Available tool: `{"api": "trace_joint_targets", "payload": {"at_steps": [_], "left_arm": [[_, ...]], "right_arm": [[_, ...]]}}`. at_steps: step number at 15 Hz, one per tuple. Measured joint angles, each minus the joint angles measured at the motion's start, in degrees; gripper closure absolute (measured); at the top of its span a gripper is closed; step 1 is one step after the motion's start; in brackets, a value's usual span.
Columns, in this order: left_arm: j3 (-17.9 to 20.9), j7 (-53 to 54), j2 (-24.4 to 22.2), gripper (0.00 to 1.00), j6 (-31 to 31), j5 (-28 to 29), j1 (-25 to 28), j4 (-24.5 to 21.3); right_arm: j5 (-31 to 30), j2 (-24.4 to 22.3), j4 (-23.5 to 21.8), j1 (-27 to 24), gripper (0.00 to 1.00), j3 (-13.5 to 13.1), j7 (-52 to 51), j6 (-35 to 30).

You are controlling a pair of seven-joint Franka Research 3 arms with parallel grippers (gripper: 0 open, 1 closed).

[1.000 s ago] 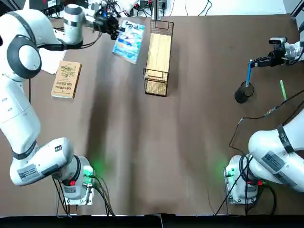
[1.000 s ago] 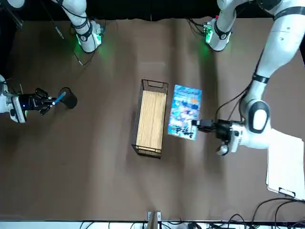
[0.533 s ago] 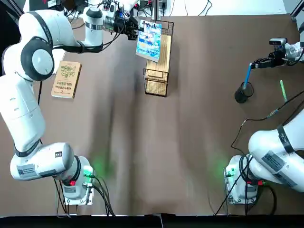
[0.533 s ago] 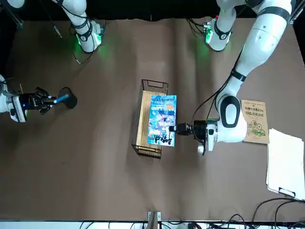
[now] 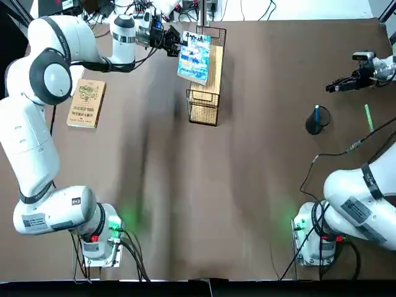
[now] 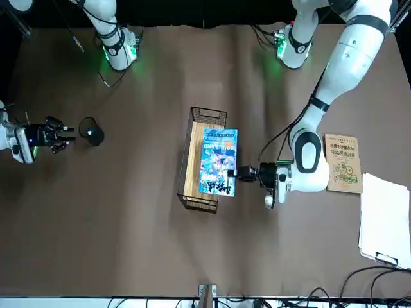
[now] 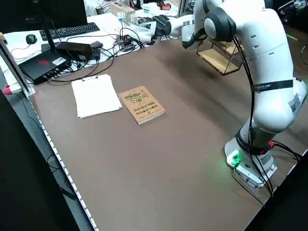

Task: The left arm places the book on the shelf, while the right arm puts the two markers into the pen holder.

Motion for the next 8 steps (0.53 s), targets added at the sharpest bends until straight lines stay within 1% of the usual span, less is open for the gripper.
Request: {"api": "trace_joint_targets", "payload": {"at_steps": [2, 4, 6, 8], "left_arm": [[0.0, 0.1, 0.3, 0.78, 0.0, 0.0, -0.3, -0.3], [0.0, 0.1, 0.6, 0.78, 0.0, 0.0, -0.4, -0.6], [0.0, 0.2, 1.2, 0.78, 0.0, 0.0, -0.5, -0.7], [0.3, 0.3, 1.8, 0.78, 0.0, 0.0, -0.8, -0.8]], "right_arm": [[-0.1, 0.0, 1.9, -0.4, 0.66, -1.3, 1.5, 2.2], [-1.7, 0.0, 5.1, -0.9, 0.66, -1.9, 6.1, 5.3], [-7.9, -0.1, 8.6, -0.9, 0.66, -2.0, 12.2, 9.7], [-17.4, -0.2, 11.4, -0.7, 0.67, -1.8, 20.0, 15.0]]}}
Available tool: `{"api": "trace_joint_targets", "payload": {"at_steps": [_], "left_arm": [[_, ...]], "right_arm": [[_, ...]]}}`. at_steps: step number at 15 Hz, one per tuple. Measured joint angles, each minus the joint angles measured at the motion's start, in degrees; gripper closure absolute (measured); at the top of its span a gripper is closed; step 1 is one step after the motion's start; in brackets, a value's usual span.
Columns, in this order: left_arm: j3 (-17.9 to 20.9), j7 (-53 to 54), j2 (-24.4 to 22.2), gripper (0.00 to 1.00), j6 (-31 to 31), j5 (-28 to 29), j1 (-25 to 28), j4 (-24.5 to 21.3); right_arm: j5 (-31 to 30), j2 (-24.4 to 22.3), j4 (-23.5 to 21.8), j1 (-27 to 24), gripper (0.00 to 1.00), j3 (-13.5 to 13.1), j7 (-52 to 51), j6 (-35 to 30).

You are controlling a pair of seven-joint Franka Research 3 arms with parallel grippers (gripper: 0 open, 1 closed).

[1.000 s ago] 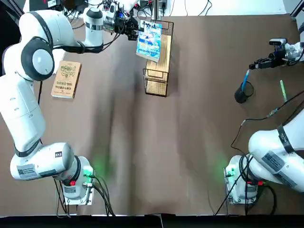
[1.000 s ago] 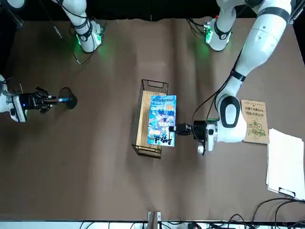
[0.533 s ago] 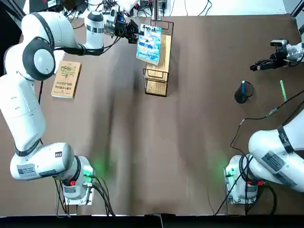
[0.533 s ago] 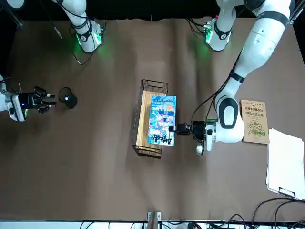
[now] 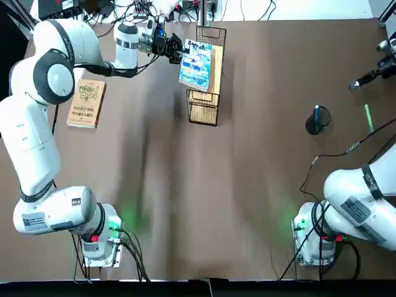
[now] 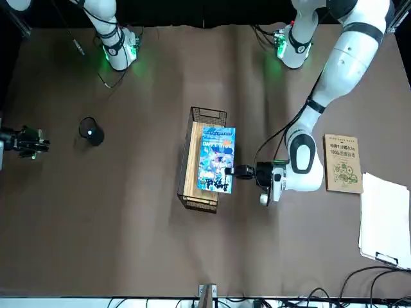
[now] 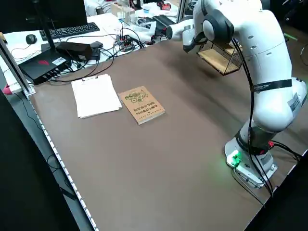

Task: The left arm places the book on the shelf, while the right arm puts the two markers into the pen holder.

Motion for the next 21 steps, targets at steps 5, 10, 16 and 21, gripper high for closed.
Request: {"api": "trace_joint_targets", "payload": {"at_steps": [5, 10, 16, 21], "left_arm": [[1.4, 0.2, 0.4, 0.73, 0.5, 0.0, -1.7, 0.0], [1.8, 0.2, 0.4, 0.38, 3.8, 0.0, -3.1, 0.0], [5.5, -5.9, -0.1, 0.15, 5.2, 9.5, -3.8, 1.0], [5.7, -20.9, -2.9, 0.01, 3.6, 30.7, -0.3, 2.3]], "right_arm": [[-24.4, 0.1, 1.4, 1.1, 0.61, 0.3, 17.5, 14.7], [-32.0, 2.1, 1.2, 1.4, 0.56, 0.3, 33.1, 22.0], [-37.3, 7.7, 1.2, 1.7, 0.51, 0.2, 46.0, 27.1], [-37.4, 9.0, 1.1, 1.6, 0.67, 0.1, 46.2, 27.1]]}}
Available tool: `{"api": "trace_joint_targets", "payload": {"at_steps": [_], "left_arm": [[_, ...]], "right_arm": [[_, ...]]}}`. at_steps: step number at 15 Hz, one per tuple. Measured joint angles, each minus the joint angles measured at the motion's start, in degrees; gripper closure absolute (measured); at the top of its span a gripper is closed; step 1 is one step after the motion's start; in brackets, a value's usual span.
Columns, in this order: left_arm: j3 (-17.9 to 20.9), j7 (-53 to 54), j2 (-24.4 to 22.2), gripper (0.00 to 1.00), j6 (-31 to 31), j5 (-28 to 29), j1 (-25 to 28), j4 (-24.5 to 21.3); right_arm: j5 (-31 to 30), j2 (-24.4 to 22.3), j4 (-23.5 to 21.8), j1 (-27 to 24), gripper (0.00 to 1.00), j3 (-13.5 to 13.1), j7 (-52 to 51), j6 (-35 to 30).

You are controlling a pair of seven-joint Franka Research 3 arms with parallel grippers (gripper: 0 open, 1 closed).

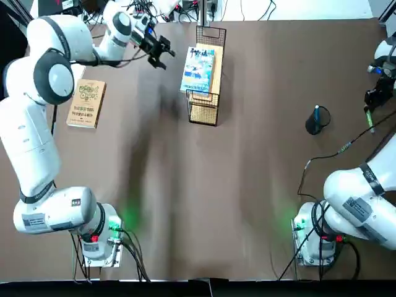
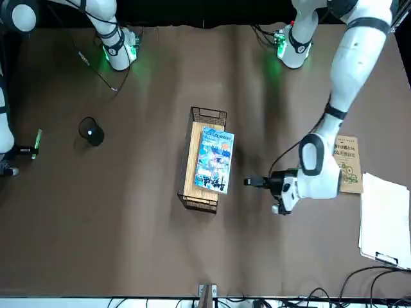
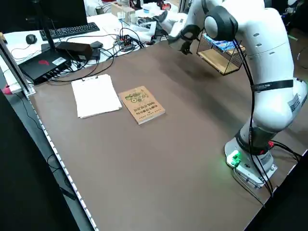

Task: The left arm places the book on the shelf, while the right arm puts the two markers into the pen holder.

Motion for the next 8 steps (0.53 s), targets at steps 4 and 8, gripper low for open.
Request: {"api": "trace_joint_targets", "payload": {"at_steps": [4, 8], "left_arm": [[0.0, -12.8, -3.5, 0.01, -2.1, 20.4, 1.3, 0.0], [0.6, -18.7, -9.5, 0.00, -8.1, 35.5, 2.2, 0.9]], "right_arm": [[-0.1, 0.7, 0.1, 0.0, 0.71, 0.0, 0.1, 0.1], [-0.3, 0.7, 0.2, 0.1, 0.82, 0.0, 0.0, -0.1]]}}
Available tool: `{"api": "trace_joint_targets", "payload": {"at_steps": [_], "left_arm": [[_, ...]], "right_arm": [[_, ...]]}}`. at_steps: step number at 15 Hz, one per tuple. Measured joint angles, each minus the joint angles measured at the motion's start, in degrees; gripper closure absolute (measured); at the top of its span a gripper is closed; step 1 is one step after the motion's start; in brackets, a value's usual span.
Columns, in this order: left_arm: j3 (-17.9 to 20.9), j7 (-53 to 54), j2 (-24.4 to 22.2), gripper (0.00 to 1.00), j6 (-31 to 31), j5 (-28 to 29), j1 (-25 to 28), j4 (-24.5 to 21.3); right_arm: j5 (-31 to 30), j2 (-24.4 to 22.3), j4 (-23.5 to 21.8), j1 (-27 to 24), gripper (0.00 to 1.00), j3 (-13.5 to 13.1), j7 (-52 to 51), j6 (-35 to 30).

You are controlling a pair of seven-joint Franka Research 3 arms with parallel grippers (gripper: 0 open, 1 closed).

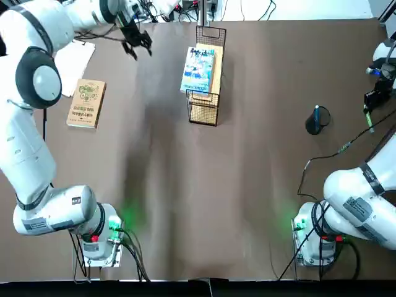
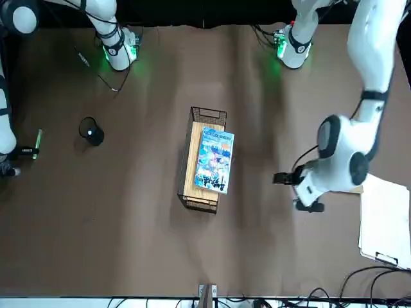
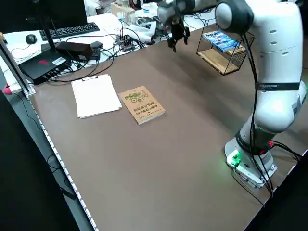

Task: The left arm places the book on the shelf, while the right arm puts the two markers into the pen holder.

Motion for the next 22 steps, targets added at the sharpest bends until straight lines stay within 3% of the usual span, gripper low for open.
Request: {"api": "trace_joint_targets", "payload": {"at_steps": [2, 5, 6, 9, 13, 16, 22], "left_arm": [[1.7, -0.5, -4.8, 0.00, -6.2, 4.5, 0.7, 1.9], [3.1, -0.5, -11.1, 0.00, -13.5, 8.0, 2.8, 4.5], [3.2, -0.2, -14.5, 0.00, -15.9, 10.3, 3.5, 5.3], [4.7, -0.2, -20.2, 0.00, -17.4, 12.7, 2.5, 5.4], [11.0, -0.2, -25.2, 0.00, -22.5, 12.3, -3.4, 5.0], [15.3, -0.8, -27.4, 0.00, -24.7, 8.7, -6.8, 2.9], [16.0, -3.2, -29.0, 0.00, -24.7, 7.3, -7.4, 0.9]], "right_arm": [[-0.1, 0.0, 0.1, 0.4, 0.82, 0.2, -1.7, -1.4], [0.1, -0.9, 1.3, 1.6, 0.82, 1.4, -8.4, -9.4], [1.2, -2.8, 2.3, 1.8, 0.82, 3.8, -10.9, -15.1], [7.1, -7.5, 3.2, 1.9, 0.82, 7.0, -12.1, -23.7], [21.9, -12.6, 3.2, 1.9, 0.82, 8.7, -15.1, -32.8], [33.0, -13.5, 3.2, 1.6, 0.82, 8.7, -17.6, -40.0], [54.2, -13.0, 1.4, 0.7, 0.82, 8.6, -26.0, -48.1]]}}
